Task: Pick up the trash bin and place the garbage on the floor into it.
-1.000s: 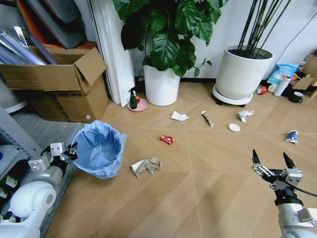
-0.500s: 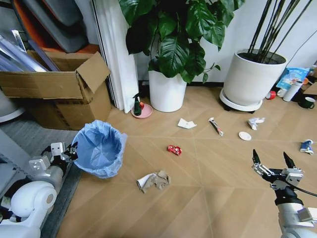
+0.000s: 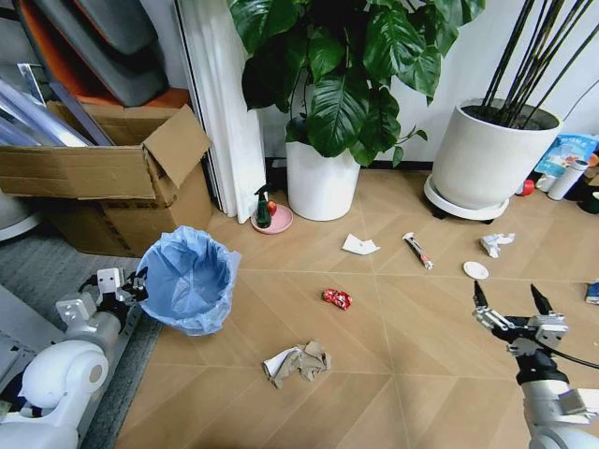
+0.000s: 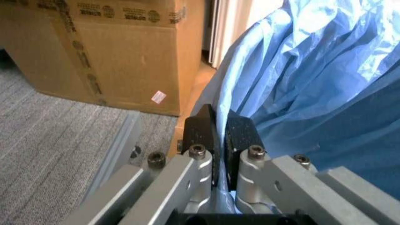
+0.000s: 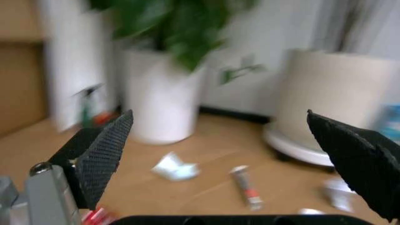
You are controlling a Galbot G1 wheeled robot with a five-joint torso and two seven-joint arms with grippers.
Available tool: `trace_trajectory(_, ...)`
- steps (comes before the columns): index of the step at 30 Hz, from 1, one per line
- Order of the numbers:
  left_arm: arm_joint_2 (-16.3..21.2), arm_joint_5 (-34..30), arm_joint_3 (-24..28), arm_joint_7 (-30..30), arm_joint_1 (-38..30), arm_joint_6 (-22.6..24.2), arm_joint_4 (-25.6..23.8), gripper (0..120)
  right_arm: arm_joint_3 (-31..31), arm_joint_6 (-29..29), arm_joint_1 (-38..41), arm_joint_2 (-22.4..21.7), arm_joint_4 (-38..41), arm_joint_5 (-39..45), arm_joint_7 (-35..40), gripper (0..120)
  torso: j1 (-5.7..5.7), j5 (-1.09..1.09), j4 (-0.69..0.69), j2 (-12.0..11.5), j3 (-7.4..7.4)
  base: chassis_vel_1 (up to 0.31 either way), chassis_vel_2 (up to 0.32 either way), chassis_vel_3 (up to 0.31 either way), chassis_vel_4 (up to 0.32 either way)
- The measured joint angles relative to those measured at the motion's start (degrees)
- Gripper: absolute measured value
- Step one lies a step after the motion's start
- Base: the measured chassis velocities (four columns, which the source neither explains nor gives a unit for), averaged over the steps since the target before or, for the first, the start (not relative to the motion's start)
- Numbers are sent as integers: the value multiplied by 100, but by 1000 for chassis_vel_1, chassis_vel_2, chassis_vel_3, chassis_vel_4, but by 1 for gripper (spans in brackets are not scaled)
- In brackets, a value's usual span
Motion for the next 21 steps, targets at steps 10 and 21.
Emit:
trace_trajectory(10, 124, 68, 134, -55, 122, 55, -89, 0, -2192, -44, 1467, -1638, -1936, 435, -1271, 100, 1, 4, 2, 0, 2, 0, 0, 0, 0)
trace_trajectory(21, 110, 160, 62, -58, 283, 61, -152, 0, -4586, 124, 3731, -1479, -3680, 516, -2816, 100, 1, 1, 4, 0, 2, 0, 0, 0, 0)
